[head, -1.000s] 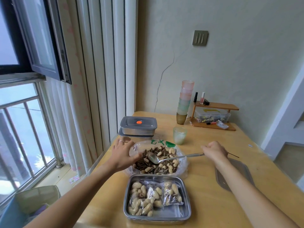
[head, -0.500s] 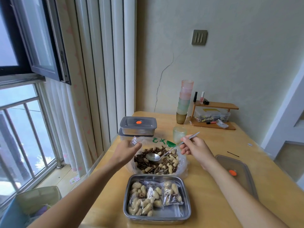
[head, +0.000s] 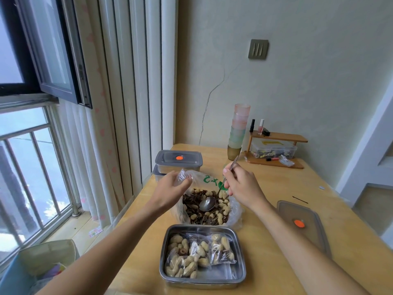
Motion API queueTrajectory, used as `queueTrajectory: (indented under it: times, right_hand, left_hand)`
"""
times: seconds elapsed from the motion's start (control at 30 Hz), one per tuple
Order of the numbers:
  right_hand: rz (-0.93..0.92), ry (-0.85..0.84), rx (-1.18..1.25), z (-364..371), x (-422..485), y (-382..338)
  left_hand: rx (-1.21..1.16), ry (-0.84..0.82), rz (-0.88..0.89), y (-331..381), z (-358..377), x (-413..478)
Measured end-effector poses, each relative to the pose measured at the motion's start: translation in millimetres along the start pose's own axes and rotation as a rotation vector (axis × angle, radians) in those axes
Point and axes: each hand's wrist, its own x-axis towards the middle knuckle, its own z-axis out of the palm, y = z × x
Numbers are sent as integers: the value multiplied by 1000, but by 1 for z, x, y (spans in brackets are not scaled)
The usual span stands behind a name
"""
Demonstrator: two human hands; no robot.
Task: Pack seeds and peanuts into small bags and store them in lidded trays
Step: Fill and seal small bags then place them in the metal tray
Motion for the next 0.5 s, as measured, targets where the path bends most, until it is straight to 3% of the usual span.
queueTrajectory:
  times: [0.23,0.5]
  right_hand:
    - [13,58,54,5,-7,13]
    - [289,170,272,8,-9,45]
  left_hand:
    - [-33,-11,49,10,3,0]
    - [28,-93,87,12,5,-2]
